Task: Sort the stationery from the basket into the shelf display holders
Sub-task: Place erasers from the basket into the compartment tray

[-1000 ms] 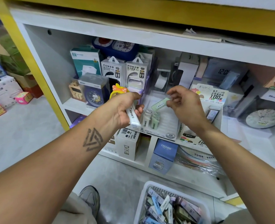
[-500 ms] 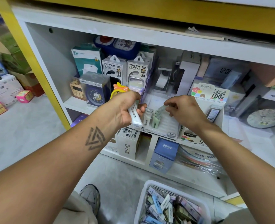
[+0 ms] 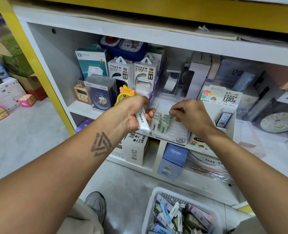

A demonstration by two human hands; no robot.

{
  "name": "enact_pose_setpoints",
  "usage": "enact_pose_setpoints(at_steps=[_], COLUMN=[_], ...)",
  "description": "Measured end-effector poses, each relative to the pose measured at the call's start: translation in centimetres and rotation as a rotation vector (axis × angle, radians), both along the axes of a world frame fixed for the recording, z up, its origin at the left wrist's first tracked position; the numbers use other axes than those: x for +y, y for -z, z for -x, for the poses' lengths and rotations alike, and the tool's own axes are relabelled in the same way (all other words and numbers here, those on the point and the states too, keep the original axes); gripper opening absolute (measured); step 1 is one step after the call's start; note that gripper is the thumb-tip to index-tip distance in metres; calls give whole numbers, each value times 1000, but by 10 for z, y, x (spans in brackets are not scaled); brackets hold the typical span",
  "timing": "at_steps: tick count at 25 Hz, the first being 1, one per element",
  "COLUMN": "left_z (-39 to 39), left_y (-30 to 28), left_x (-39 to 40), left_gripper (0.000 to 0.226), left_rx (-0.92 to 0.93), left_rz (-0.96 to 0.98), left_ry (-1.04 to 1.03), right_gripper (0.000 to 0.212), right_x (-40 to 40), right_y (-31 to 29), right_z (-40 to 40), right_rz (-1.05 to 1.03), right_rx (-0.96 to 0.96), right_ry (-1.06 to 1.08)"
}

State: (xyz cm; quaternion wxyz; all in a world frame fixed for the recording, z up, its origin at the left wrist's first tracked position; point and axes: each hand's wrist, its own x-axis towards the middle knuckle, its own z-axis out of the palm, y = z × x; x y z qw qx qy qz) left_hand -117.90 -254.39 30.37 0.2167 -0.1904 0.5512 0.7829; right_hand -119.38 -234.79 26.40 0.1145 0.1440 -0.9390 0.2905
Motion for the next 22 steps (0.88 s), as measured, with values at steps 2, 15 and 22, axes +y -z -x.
enact_pose_setpoints(at_steps=[2, 15, 22], left_z=[-1, 2, 9], left_y=[-1, -1, 1], left_x=[0, 9, 25], left_gripper=[8, 8, 17], left_rx=[0, 17, 238], left_rz=[3, 11, 32], left_ry=[-4, -92, -441], right_gripper=[13, 35, 25], right_x=[1, -5, -27], right_y=[1, 4, -25], right_z=[1, -4, -37], right_rz=[-51, -267, 746], right_rx=[5, 13, -650], right_ry=[-1, -124, -381])
